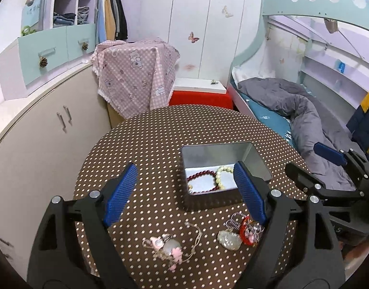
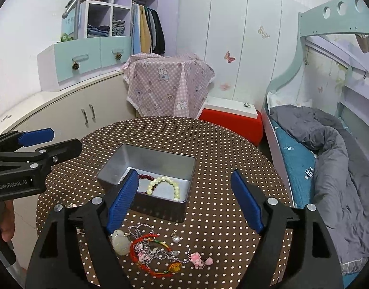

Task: Organize jewelry
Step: 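Withdraw both tools from the box back over the jewelry pile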

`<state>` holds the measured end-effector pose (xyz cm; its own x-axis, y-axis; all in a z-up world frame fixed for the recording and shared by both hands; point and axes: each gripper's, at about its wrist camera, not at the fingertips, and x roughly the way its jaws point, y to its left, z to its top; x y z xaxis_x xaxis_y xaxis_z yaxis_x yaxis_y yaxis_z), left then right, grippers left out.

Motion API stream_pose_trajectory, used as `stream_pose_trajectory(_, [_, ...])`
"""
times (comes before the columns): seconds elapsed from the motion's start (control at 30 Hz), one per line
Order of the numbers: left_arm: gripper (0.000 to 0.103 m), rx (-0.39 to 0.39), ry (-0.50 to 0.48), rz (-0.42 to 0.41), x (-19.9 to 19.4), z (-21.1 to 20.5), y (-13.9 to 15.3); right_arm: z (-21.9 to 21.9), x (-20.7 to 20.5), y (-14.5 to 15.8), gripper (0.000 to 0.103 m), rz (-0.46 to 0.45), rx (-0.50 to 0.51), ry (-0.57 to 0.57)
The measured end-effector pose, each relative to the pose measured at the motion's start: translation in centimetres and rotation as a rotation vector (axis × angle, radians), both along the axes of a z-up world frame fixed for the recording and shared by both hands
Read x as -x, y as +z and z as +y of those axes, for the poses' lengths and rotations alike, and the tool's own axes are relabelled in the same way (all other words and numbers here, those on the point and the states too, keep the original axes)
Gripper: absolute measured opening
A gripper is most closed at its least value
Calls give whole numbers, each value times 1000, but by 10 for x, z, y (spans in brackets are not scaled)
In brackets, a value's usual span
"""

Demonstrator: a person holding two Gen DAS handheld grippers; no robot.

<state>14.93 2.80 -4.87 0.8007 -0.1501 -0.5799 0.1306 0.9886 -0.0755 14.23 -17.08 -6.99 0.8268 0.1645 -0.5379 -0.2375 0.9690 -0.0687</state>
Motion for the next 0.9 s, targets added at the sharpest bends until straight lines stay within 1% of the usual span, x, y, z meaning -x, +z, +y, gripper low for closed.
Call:
stream_pose_trajectory(0.27, [81, -4, 31, 8, 26, 14, -5, 12, 15, -3, 76, 0, 0, 33])
stream_pose_trajectory(0.47, [81, -2, 55, 31, 42, 27, -15, 27, 23, -11, 78, 27, 0, 67])
stream_pose_trajectory(0.67, [81, -2, 77, 69, 53, 41, -29, 45, 27, -26, 78, 80, -2, 123])
stream_pose_trajectory(0.9, [81, 8, 103, 126, 62, 61, -52, 75, 29, -53, 78, 175, 14, 216])
